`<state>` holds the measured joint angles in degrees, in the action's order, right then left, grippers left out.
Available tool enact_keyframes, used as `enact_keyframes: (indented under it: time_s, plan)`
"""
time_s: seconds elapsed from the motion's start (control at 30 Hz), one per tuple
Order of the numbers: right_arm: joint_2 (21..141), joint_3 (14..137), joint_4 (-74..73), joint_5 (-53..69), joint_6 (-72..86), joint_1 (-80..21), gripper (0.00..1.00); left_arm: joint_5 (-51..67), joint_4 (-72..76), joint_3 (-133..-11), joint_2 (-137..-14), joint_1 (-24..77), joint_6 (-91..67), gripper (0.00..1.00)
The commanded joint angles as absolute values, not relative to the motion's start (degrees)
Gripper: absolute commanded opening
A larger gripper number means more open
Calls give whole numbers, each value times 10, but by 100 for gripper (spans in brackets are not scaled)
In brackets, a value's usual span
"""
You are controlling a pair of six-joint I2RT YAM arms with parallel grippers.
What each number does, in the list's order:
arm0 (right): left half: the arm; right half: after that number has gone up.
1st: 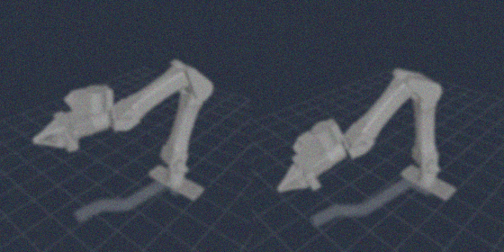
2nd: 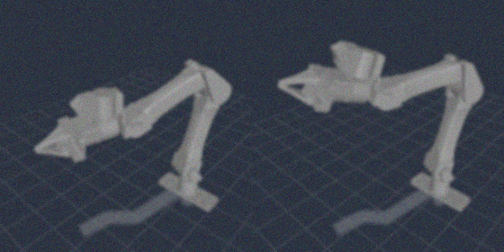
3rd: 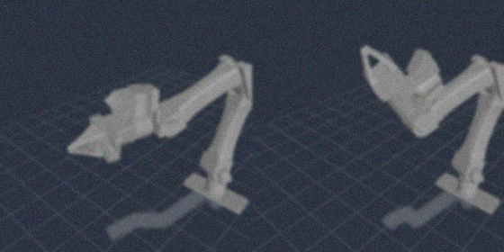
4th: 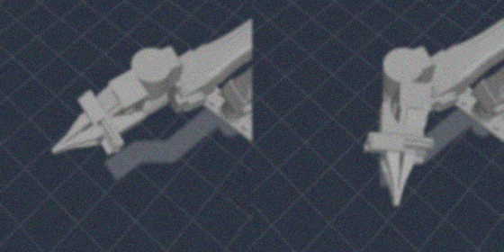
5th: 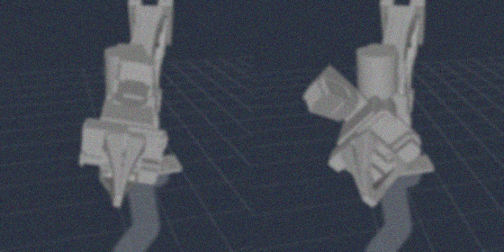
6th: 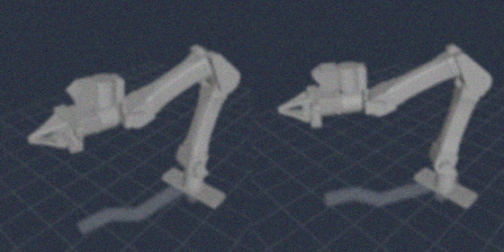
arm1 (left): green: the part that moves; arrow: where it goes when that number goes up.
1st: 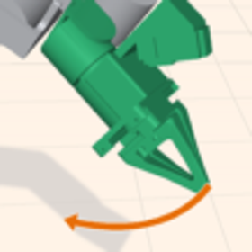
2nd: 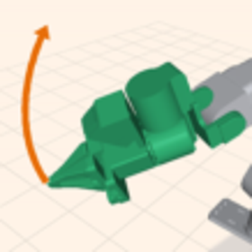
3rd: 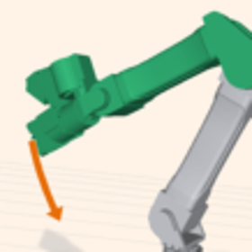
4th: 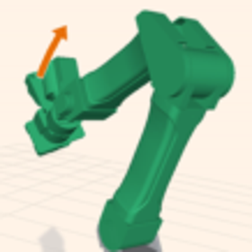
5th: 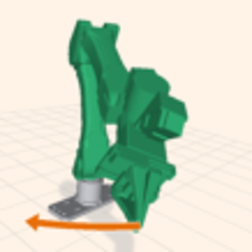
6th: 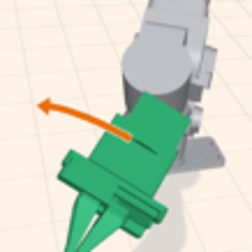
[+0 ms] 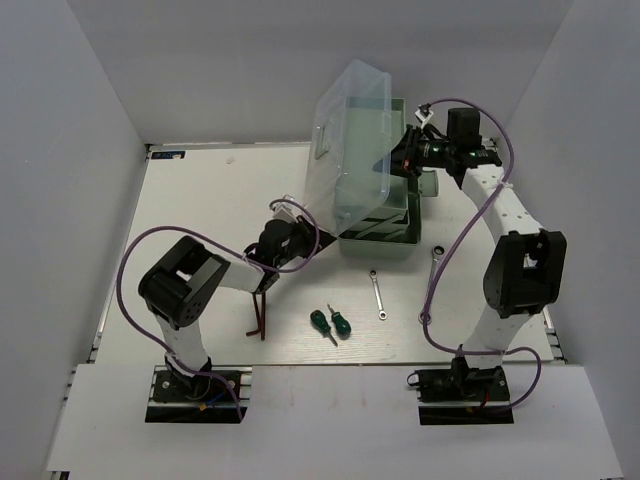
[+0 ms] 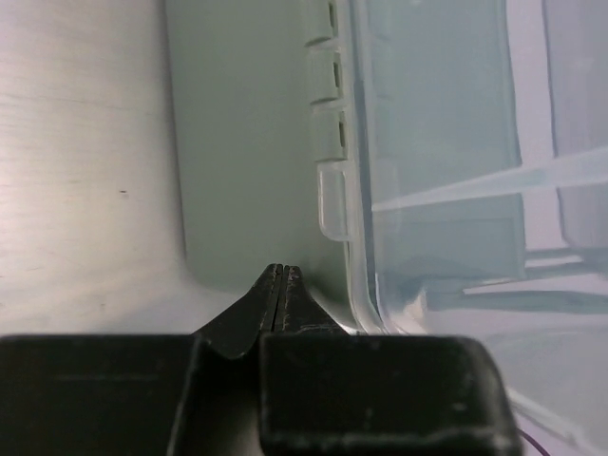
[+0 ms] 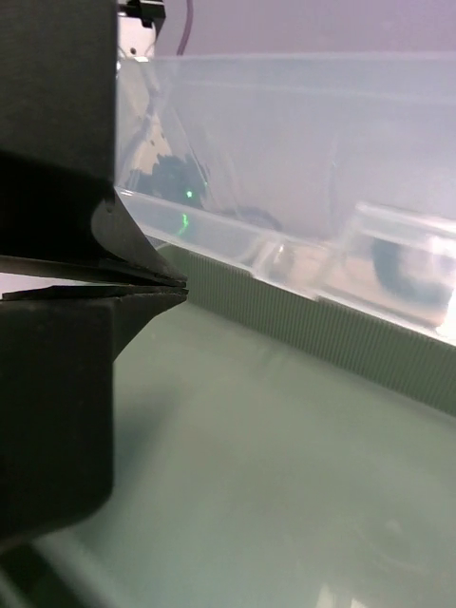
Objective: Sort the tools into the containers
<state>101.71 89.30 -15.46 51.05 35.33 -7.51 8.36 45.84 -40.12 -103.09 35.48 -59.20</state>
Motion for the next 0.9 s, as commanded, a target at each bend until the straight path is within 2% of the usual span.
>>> enact_keyframes:
  time_s: [0.0, 0.43, 0.63, 0.87]
  plan:
    - [1006, 947, -163, 527, 342, -103, 8, 102, 505, -396, -1041, 377, -613, 7]
    - [1012, 1000, -223, 490, 291, -174, 8, 71, 517, -356, -1034, 388, -642, 6]
    - [1015, 1027, -250, 472, 265, -196, 8, 48, 480, -306, -970, 388, -648, 7]
    - [1024, 1036, -270, 453, 241, -216, 14, 8, 402, -235, -832, 388, -648, 18]
